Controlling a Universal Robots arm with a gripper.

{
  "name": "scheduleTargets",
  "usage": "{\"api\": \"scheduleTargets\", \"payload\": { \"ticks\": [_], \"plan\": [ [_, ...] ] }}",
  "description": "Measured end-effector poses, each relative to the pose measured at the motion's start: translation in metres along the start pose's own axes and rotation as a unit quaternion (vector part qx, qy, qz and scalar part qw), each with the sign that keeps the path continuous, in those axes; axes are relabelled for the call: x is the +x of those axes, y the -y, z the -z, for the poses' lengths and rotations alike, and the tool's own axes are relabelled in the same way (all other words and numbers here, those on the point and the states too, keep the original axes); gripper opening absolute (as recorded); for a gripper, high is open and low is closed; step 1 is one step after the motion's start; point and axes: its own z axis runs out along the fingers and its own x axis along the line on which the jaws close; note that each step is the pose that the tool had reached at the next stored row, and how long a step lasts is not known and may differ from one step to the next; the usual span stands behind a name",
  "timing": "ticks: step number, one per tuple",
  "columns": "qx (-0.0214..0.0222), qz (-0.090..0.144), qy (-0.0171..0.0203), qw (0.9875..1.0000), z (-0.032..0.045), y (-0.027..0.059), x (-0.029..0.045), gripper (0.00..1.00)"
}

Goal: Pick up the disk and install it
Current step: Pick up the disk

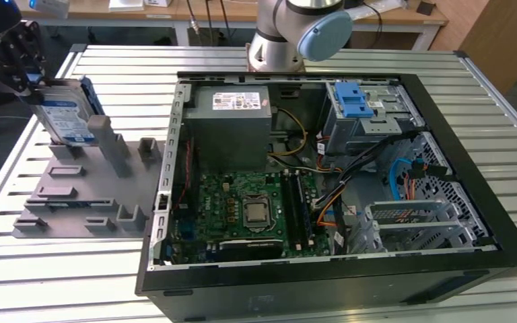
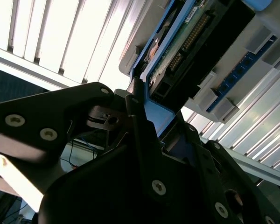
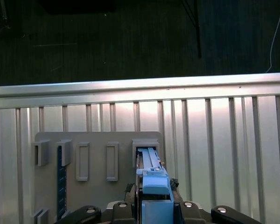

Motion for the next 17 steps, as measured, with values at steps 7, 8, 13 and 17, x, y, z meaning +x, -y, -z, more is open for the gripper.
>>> {"api": "scheduleTargets", "payload": {
  "ticks": [7, 8, 13, 17],
  "plan": [
    [0.0, 0.0, 0.0, 1.0, 0.0033, -0.0001, 0.0, 0.36],
    [0.0, 0.0, 0.0, 1.0, 0.0038, -0.0001, 0.0, 0.36],
    [0.0, 0.0, 0.0, 1.0, 0.0061, -0.0001, 0.0, 0.36],
    [0.0, 0.0, 0.0, 1.0, 0.008, -0.0002, 0.0, 0.36]
  ]
}}
